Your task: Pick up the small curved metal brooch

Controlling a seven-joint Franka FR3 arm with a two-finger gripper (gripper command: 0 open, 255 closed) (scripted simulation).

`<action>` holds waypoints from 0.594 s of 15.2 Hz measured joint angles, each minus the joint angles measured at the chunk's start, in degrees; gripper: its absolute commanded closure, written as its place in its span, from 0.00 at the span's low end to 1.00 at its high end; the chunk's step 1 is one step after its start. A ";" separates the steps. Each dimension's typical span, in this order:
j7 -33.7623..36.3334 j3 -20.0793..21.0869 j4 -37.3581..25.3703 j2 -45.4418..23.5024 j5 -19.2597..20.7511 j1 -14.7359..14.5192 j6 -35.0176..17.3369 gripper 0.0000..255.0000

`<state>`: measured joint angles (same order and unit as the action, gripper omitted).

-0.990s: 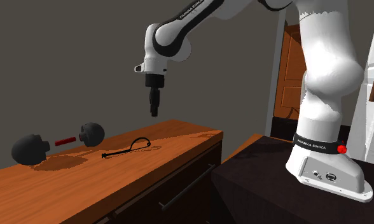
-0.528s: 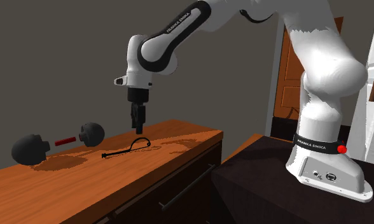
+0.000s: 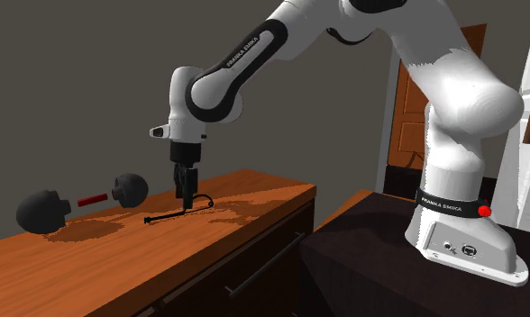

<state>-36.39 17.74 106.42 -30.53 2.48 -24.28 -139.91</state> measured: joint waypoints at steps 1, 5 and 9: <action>0.06 -0.11 0.01 -0.51 0.15 -0.12 -0.52 0.00; 0.05 -0.29 0.26 -1.30 0.36 -0.22 -1.54 1.00; 0.06 -0.30 0.29 -1.33 0.38 -0.23 -1.62 1.00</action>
<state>-36.32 17.44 106.71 -31.86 2.86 -24.51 -141.53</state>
